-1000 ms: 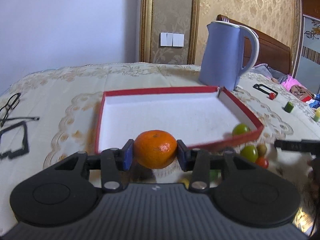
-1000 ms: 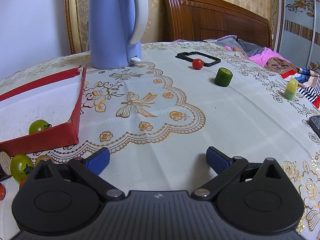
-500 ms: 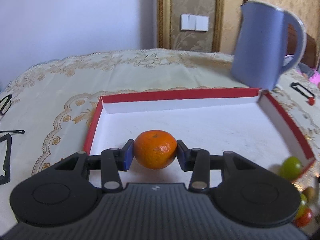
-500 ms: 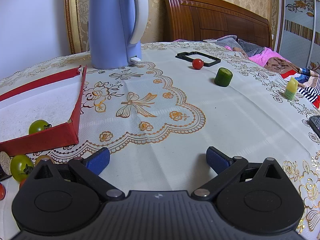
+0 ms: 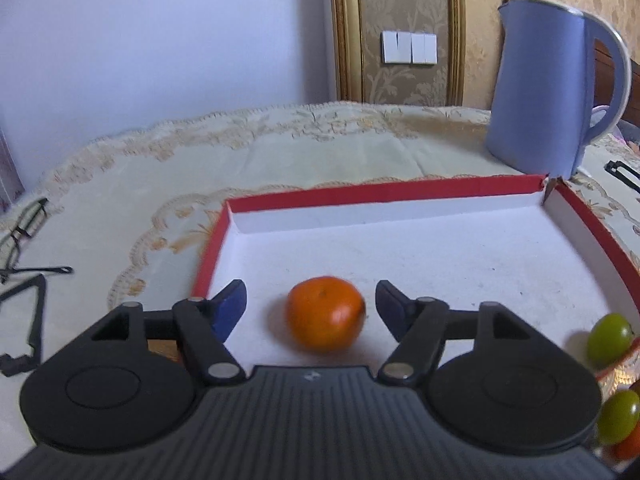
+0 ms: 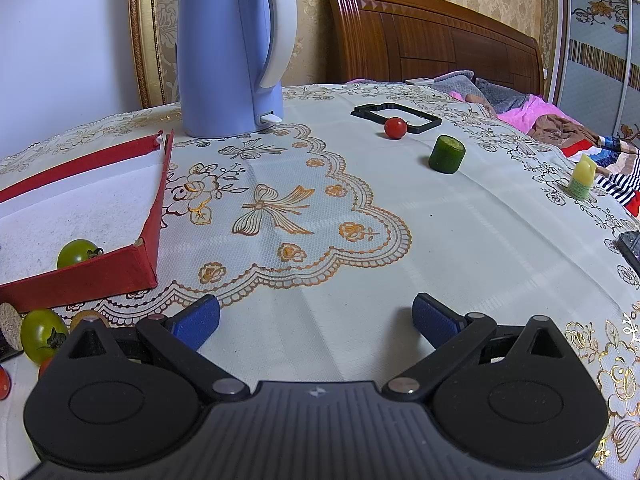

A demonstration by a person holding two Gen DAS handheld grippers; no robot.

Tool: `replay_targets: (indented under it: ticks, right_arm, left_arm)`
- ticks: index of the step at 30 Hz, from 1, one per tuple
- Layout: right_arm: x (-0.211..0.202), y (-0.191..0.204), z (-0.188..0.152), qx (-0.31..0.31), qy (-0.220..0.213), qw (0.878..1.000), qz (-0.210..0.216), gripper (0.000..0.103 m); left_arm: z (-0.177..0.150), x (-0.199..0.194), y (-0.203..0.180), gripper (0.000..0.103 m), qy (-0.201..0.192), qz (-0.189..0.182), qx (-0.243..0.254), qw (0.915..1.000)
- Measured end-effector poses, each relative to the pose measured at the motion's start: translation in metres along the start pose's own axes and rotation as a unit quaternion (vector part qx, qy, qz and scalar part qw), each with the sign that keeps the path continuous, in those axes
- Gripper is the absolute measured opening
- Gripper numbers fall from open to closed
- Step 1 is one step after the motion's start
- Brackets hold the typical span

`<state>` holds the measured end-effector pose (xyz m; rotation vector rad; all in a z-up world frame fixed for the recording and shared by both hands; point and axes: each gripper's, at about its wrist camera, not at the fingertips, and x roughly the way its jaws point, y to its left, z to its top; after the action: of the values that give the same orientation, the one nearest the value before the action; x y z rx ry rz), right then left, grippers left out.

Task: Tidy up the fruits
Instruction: 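Carry the orange into the red box and open the left gripper, then grasp a red cherry tomato with the right gripper and lift it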

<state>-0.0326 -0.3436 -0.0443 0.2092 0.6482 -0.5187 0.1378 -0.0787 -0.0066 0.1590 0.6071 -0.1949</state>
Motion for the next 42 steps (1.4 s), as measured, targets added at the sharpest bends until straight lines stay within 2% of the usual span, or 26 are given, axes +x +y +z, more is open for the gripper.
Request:
replay_targets:
  ticks: [4,7,8,11,14,16,18,22,26,31,34,36,38,40,42]
  right_arm:
    - [0.0,0.0,0.0,0.0,0.0,1.0,0.0,0.103]
    - [0.0,0.0,0.0,0.0,0.0,1.0,0.0,0.103]
    - [0.0,0.0,0.0,0.0,0.0,1.0,0.0,0.103]
    - [0.0,0.0,0.0,0.0,0.0,1.0,0.0,0.103]
    - [0.0,0.0,0.0,0.0,0.0,1.0,0.0,0.103]
    - [0.0,0.0,0.0,0.0,0.0,1.0,0.0,0.103]
    - [-0.002,0.0,0.0,0.001,-0.006,1.0,0.004,0.103]
    - [-0.024,0.0,-0.006,-0.009,-0.052,0.999,0.013,0.103]
    - [-0.057,0.009,-0.017,-0.034,-0.084,0.994,0.067,0.103]
    - [-0.084,0.041,-0.033,-0.101,-0.096,0.983,0.116,0.102]
    - [-0.089,0.06,-0.04,-0.135,-0.088,0.976,0.145,0.088]
    - [-0.091,0.069,-0.044,-0.143,-0.073,0.972,0.17,0.067]
    - [-0.088,0.074,-0.046,-0.145,-0.056,0.971,0.18,0.058]
    - [-0.08,0.077,-0.046,-0.139,-0.044,0.972,0.183,0.055]
    - [-0.075,0.079,-0.045,-0.137,-0.032,0.972,0.187,0.043]
  left_arm:
    - [-0.007,-0.038,0.011,0.078,-0.039,0.002,-0.004,0.9992]
    - [-0.026,-0.07,0.02,0.085,-0.065,0.001,-0.003,0.9979]
    - [-0.034,-0.079,0.021,0.09,-0.068,0.002,-0.001,0.9977]
    - [-0.056,-0.099,0.027,0.09,-0.063,-0.002,0.005,0.998]
    - [-0.074,-0.114,0.037,0.09,-0.059,-0.016,-0.017,0.998]
    - [-0.083,-0.117,0.045,0.09,-0.049,-0.03,-0.04,0.9975]
    - [-0.088,-0.114,0.047,0.09,-0.03,-0.032,-0.042,0.9981]
    - [-0.098,-0.111,0.056,0.09,-0.016,-0.024,-0.045,0.9985]
    - [-0.102,-0.101,0.063,0.09,0.005,-0.025,-0.057,0.9981]
    - [-0.103,-0.091,0.061,0.094,0.011,-0.016,-0.045,0.9988]
    - [-0.101,-0.089,0.06,0.096,0.009,-0.016,-0.046,0.9988]
    - [-0.101,-0.086,0.06,0.098,0.011,-0.015,-0.042,0.9989]
    - [-0.101,-0.085,0.061,0.099,0.012,-0.018,-0.045,0.9987]
    - [-0.1,-0.085,0.062,0.101,0.013,-0.023,-0.048,0.9985]
    - [-0.099,-0.083,0.062,0.103,0.017,-0.026,-0.047,0.9984]
